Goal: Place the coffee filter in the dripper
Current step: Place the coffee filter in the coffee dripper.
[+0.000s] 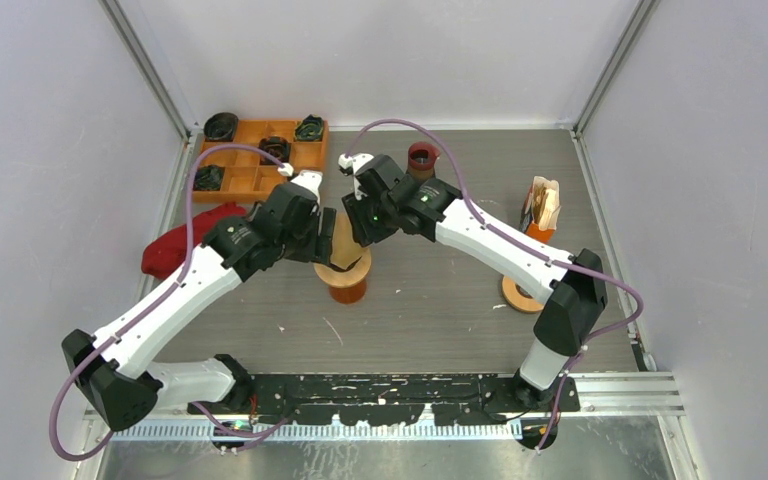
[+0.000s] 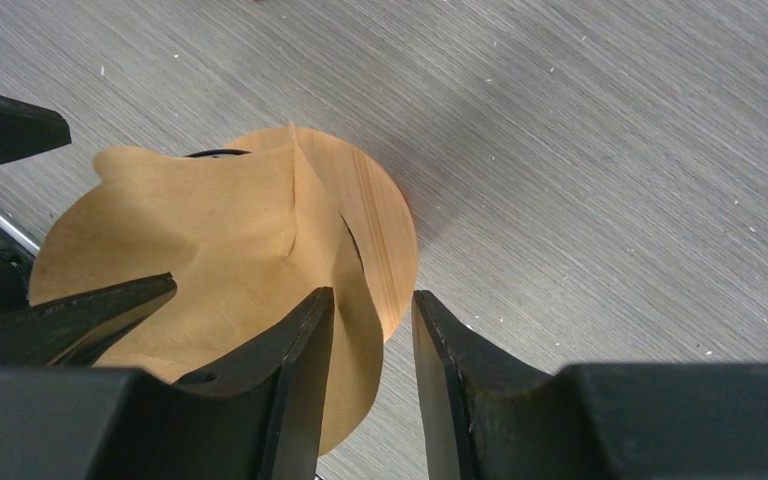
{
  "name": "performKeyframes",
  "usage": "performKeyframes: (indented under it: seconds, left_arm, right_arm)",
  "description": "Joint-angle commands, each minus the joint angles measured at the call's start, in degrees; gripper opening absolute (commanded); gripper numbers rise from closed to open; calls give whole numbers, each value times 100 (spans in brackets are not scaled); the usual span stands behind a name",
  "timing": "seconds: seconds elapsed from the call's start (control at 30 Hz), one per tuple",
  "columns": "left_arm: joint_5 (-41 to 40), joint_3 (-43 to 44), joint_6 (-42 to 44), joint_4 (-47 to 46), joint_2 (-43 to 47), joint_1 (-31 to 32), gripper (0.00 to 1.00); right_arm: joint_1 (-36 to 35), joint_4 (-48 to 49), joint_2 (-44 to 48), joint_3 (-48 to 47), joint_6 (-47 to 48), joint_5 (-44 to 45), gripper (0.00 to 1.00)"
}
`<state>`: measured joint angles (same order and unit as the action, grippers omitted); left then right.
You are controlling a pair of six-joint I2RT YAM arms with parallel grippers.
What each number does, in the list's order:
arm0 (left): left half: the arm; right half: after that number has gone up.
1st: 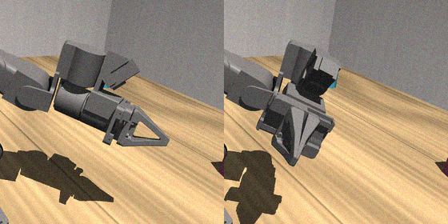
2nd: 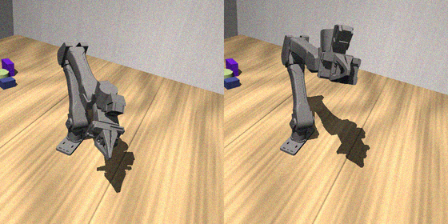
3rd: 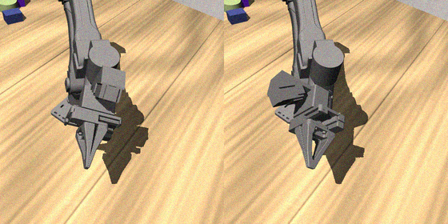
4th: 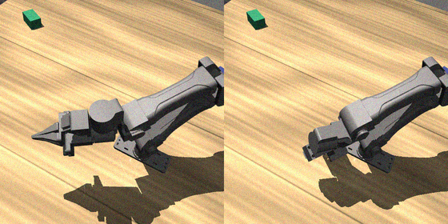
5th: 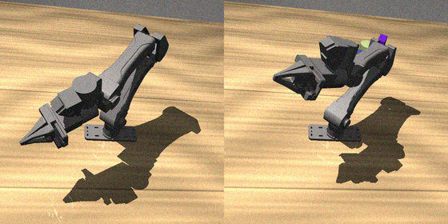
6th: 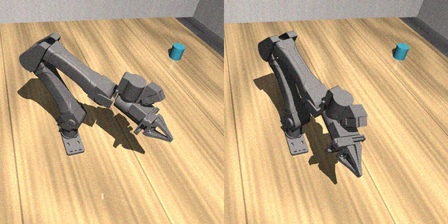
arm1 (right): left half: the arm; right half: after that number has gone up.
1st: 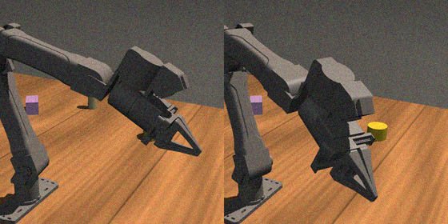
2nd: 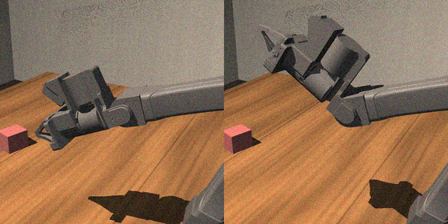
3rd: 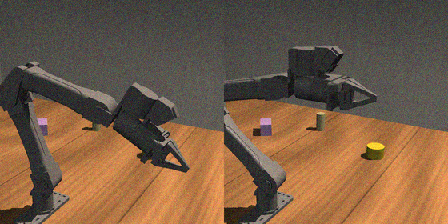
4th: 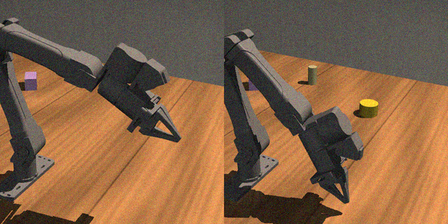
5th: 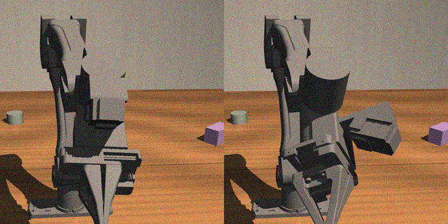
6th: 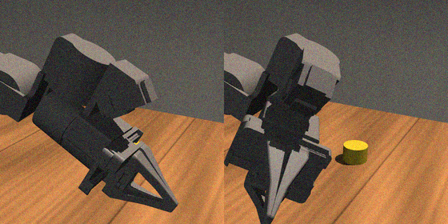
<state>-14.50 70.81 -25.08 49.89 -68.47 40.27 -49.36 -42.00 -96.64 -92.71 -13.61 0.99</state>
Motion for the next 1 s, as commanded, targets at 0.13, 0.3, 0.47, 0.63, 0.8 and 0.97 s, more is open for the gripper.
performKeyframes:
  seconds: [0.13, 0.3, 0.47, 0.63, 0.8, 0.97]
  left_arm:
    - [-106, -199, 29, -385, -104, -111, 69]
    - [-72, -320, 5, -461, -139, -137, 68]
    - [-49, -394, -4, -489, -180, -152, 68]
    - [-52, -476, -22, -497, -153, -187, 69]
    - [-29, -483, -26, -497, -66, -203, 69]
    - [13, -471, -23, -515, -18, -208, 70]
  right_arm:
    - [24, 286, -6, 68, 103, 35, 42]
    - [23, 321, -88, 89, 107, -28, 42]
    - [21, 374, -142, 158, 121, -29, 42]
    - [23, 403, -171, 221, 145, -29, 42]
    - [23, 403, -60, 180, 148, -29, 43]
    - [23, 403, 118, 107, 148, -19, 46]
